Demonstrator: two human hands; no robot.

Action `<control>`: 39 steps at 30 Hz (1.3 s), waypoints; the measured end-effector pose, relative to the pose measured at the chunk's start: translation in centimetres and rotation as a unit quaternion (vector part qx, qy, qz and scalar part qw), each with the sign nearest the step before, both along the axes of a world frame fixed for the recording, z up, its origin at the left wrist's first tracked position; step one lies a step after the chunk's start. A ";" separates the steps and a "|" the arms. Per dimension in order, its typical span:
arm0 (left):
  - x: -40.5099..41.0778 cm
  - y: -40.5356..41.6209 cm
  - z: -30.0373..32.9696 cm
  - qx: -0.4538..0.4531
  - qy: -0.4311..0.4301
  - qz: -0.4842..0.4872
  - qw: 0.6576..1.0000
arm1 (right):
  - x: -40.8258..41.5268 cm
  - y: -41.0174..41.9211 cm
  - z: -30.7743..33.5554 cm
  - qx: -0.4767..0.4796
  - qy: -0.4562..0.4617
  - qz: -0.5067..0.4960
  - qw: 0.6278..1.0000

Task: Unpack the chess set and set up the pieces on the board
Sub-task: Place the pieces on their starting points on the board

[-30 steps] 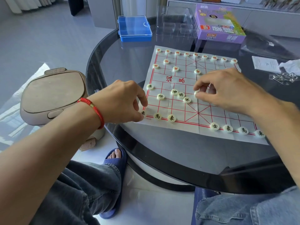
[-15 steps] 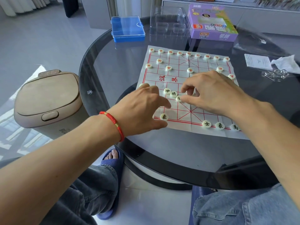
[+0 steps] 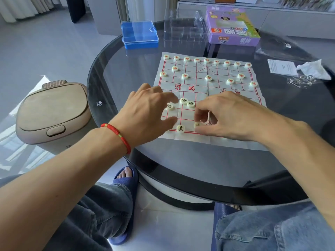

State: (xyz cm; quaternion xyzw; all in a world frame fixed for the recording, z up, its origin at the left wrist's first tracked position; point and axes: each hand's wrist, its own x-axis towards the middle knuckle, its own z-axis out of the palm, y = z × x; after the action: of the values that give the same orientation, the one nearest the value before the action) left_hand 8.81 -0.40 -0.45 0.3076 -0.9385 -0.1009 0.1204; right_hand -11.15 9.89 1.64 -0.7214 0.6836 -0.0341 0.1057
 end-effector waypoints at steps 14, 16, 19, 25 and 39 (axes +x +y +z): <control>0.0 0.2 0.9 0.030 0.027 0.062 0.997 | 0.7 0.8 -0.7 -0.006 0.028 0.023 0.999; -0.1 0.3 1.0 0.032 0.030 0.062 0.997 | 0.7 0.7 -0.8 -0.005 0.028 0.026 0.999; -0.4 0.5 1.1 0.031 0.034 0.060 0.997 | 0.8 0.7 -0.9 -0.002 0.027 0.030 0.999; -1.0 0.0 1.0 0.012 0.046 0.052 0.998 | -0.4 0.3 0.3 -0.061 0.028 -0.002 0.998; -5.4 -3.2 -1.3 -0.031 0.005 0.011 0.999 | -1.0 -4.6 -2.5 -0.070 0.053 -0.063 0.994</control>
State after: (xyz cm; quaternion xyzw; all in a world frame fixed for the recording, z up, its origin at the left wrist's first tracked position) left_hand 3.41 -3.62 -1.73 0.3139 -0.9369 -0.0722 0.1361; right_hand -12.13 5.28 -0.86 -0.6834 0.7281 -0.0500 0.0160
